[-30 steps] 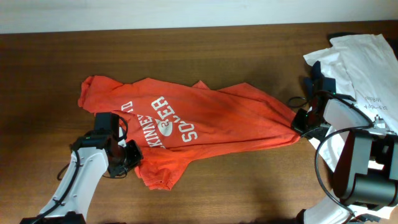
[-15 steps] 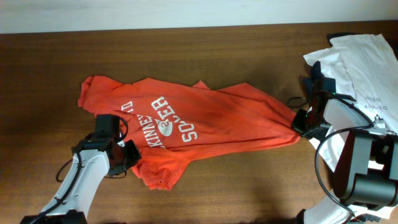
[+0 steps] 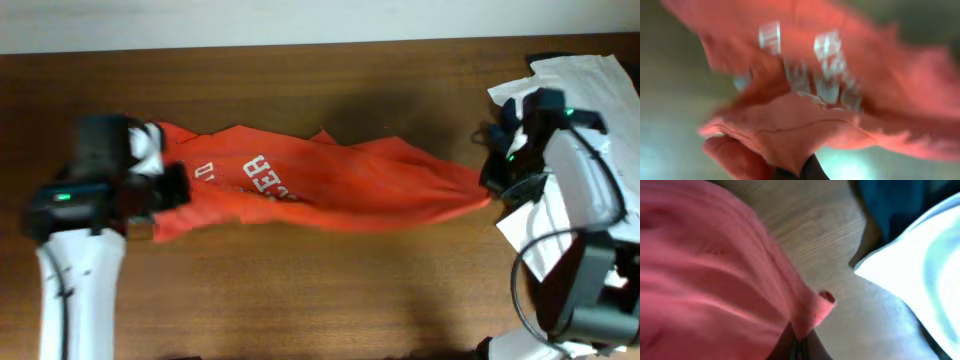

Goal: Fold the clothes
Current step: 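Lift the shirt with both grippers and shake it out flat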

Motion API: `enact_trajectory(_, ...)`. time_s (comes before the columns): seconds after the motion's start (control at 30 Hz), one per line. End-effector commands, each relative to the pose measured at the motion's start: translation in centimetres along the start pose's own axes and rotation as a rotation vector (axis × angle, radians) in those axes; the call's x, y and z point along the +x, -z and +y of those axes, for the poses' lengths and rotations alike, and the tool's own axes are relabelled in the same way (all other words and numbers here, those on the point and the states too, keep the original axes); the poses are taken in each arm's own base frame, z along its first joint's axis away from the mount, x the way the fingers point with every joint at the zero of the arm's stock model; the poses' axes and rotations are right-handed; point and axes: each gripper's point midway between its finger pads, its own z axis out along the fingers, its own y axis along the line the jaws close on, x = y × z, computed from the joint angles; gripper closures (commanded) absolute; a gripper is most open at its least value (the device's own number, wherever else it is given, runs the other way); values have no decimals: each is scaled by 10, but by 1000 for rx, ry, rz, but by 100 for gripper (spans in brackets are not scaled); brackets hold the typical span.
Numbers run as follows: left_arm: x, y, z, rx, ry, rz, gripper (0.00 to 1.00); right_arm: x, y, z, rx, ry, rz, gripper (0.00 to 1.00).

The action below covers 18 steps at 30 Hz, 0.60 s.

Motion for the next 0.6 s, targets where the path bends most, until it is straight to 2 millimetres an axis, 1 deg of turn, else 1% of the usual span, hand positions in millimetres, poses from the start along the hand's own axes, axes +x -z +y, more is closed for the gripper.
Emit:
enact_trajectory(0.0,-49,50,15,-15,23,-205,100,-8,82,17,-65,93,-170,96)
enact_trajectory(0.03,-63,63,20,-21,45,-263,100,-5,109,19,-77,100,-216,96)
enact_trajectory(0.1,-80,83,23,-27,48,-340,100,0,142,21,-94,109,-282,96)
enact_trajectory(0.13,-89,94,22,-26,43,-383,100,3,160,24,-112,133,-322,96)
enact_trajectory(0.17,-99,109,19,-24,34,-432,100,8,183,31,-148,172,-376,96)
enact_trajectory(0.2,-106,121,16,-22,27,-470,100,12,199,34,-171,186,-416,96)
enact_trajectory(0.3,-130,183,1,-5,-3,-643,100,30,266,45,-258,233,-601,96)
enact_trajectory(0.33,-135,201,-4,0,-15,-691,100,36,285,46,-273,257,-661,96)
enact_trajectory(0.37,-139,221,-9,2,-27,-742,100,41,299,46,-277,279,-710,96)
enact_trajectory(0.43,-142,250,-17,10,-45,-813,100,52,325,46,-286,309,-796,96)
enact_trajectory(0.47,-142,270,-23,21,-47,-863,100,59,342,46,-293,323,-853,96)
enact_trajectory(0.5,-139,285,-27,30,-46,-900,100,64,352,46,-299,328,-886,96)
enact_trajectory(0.57,-134,303,-32,36,-56,-943,100,72,368,45,-309,336,-940,96)
